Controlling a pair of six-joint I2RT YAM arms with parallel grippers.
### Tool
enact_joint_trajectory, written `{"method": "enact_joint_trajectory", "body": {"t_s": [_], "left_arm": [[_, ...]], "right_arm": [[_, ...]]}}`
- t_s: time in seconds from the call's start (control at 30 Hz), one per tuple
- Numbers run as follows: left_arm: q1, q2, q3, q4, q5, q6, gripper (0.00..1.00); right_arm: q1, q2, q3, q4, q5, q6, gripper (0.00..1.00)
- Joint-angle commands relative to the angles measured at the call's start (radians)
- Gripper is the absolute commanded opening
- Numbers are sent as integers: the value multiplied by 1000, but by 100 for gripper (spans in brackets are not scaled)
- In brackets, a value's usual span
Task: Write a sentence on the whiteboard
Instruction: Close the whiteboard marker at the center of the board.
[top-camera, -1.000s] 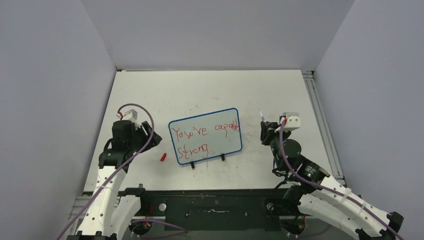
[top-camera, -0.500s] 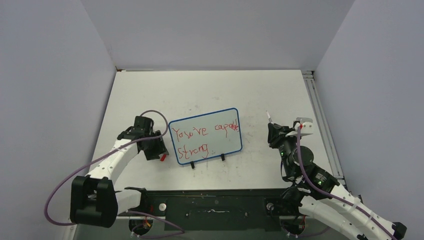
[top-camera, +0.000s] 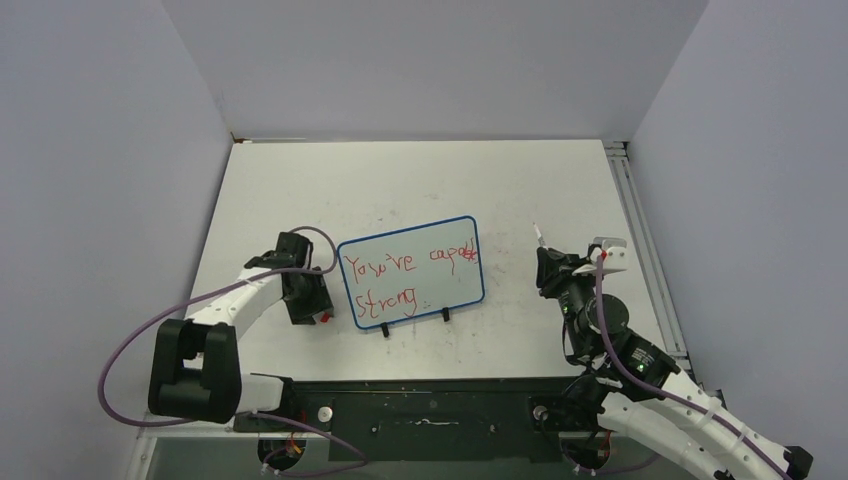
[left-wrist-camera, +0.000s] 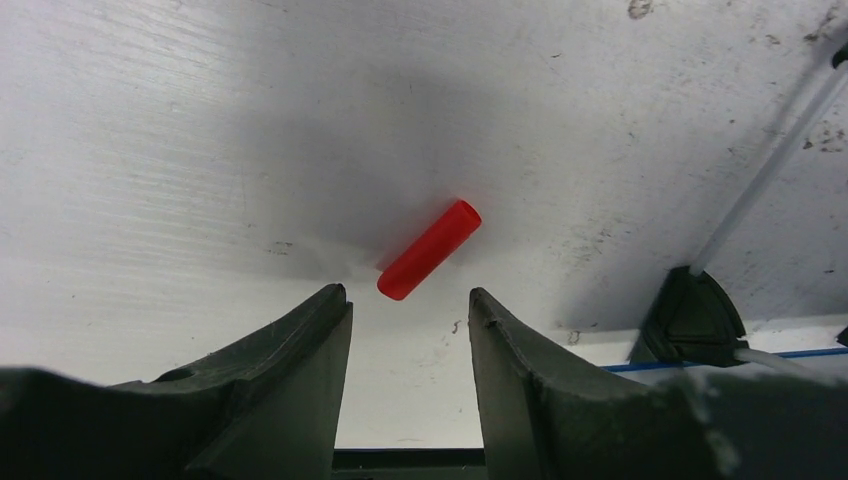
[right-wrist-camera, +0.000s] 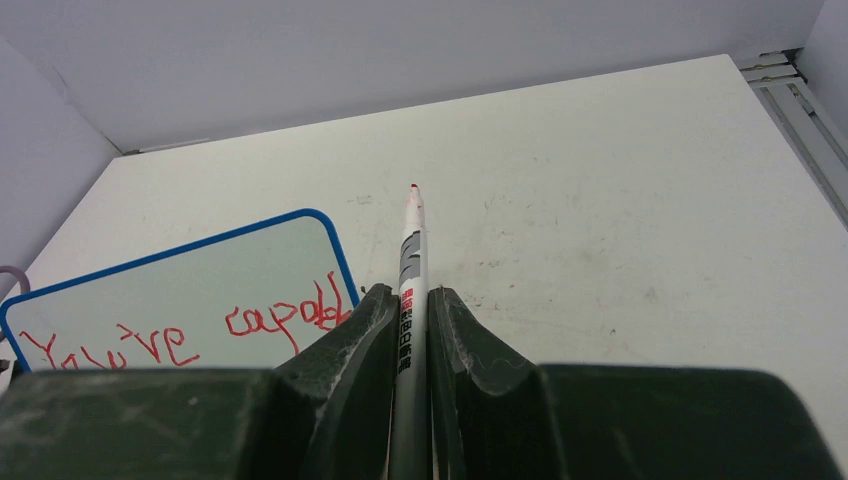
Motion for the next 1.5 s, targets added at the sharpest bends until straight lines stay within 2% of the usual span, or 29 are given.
{"method": "enact_joint_trajectory", "body": {"t_s": [0.0, 0.37, 0.7, 1.0, 1.27, 1.47], "left_arm": [[-3, 60, 40, 44, 32, 39, 45], [-32, 108, 37, 67, 73, 63, 38], [-34, 162, 49, 57, 9, 68, 32], [-38, 215, 63, 57, -11, 92, 16], [-44, 171, 61, 54, -24, 92, 0], [-44, 53, 58, 45, -72, 81, 0]], "right_arm": [[-6, -8, -4, 21, 0, -1, 8], [-5, 23, -7, 31, 6, -8, 9], [-5, 30, -12, 39, 12, -12, 9], [-5, 30, -10, 37, 9, -12, 10], [-4, 38, -8, 35, 4, -13, 10], [-5, 45, -5, 35, -2, -13, 10]]}}
